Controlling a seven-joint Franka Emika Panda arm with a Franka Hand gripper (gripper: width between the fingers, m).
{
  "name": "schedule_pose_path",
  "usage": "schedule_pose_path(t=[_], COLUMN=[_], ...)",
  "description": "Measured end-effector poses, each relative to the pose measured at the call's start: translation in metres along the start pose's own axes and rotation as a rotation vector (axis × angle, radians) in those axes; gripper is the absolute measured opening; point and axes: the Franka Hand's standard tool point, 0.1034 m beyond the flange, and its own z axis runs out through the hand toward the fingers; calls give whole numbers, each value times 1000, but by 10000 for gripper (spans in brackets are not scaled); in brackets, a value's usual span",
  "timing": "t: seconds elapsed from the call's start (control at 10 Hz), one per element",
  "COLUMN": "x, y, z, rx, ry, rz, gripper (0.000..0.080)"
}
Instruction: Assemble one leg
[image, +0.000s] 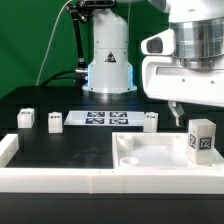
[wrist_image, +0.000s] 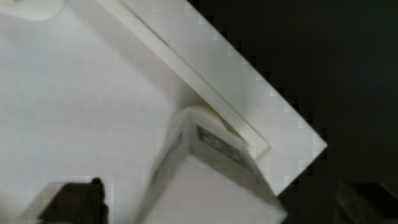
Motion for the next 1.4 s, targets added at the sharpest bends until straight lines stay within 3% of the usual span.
schedule_pose_path(t=[0.2, 0.5, 0.7, 1.0, 1.2, 1.4], x=[1, 4, 8, 7, 7, 8], y=[-1, -4, 2, 1, 1, 1], z=[0, -1, 3, 4, 4, 4], rx=[-3, -44, -58, -56, -57, -56], ry=[10, 58, 73, 71, 71, 72], rz=[-258, -630, -786, -824, -824, -802], gripper=[649, 649, 648, 634, 286, 291])
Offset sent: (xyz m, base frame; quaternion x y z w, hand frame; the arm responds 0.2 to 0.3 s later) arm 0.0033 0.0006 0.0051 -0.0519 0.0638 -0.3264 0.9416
